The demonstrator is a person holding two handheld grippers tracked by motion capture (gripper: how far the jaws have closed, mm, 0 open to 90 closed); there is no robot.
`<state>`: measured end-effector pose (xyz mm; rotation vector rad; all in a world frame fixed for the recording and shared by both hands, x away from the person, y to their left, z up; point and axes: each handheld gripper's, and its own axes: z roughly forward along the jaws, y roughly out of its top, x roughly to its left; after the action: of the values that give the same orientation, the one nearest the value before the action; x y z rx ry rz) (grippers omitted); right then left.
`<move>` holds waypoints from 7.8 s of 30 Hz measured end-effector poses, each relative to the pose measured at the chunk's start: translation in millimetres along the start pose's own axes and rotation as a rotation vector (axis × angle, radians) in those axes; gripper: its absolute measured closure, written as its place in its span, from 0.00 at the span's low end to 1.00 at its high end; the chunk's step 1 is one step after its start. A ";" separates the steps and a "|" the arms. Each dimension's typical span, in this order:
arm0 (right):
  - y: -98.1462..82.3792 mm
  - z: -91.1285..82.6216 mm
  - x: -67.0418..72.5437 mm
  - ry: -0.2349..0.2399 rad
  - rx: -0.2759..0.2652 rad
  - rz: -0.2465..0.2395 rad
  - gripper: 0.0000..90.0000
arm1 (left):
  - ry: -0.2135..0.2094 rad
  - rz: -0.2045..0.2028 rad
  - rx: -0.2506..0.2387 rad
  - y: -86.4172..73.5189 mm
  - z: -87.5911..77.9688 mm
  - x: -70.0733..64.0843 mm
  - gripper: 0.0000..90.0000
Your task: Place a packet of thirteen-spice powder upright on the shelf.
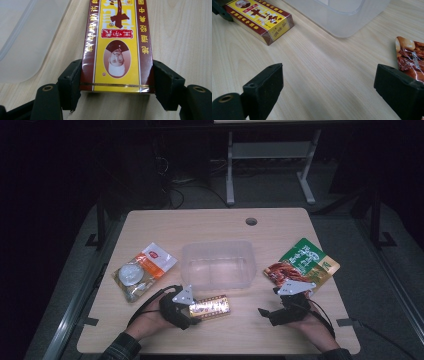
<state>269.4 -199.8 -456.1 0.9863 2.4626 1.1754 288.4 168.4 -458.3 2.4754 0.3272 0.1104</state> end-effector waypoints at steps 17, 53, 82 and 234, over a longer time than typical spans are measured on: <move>-0.2 -0.9 -1.0 0.000 -0.002 -0.002 0.09 | -0.017 -0.014 -0.101 1.5 -16.8 -2.0 0.36; 0.2 -2.1 -0.2 0.009 -0.012 -0.002 0.09 | -0.041 0.005 -0.175 57.9 -63.4 36.5 0.36; 0.1 -3.1 1.2 0.015 -0.022 -0.015 0.09 | -0.023 0.030 -0.148 114.9 -58.1 96.9 0.36; 0.8 -2.9 1.4 0.040 -0.027 0.002 0.09 | -0.057 -0.049 -0.192 162.2 -21.4 101.1 0.17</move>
<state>267.4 -200.2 -453.5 0.9667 2.4706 1.2372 416.2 82.3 -343.3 2.2743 0.3361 0.0484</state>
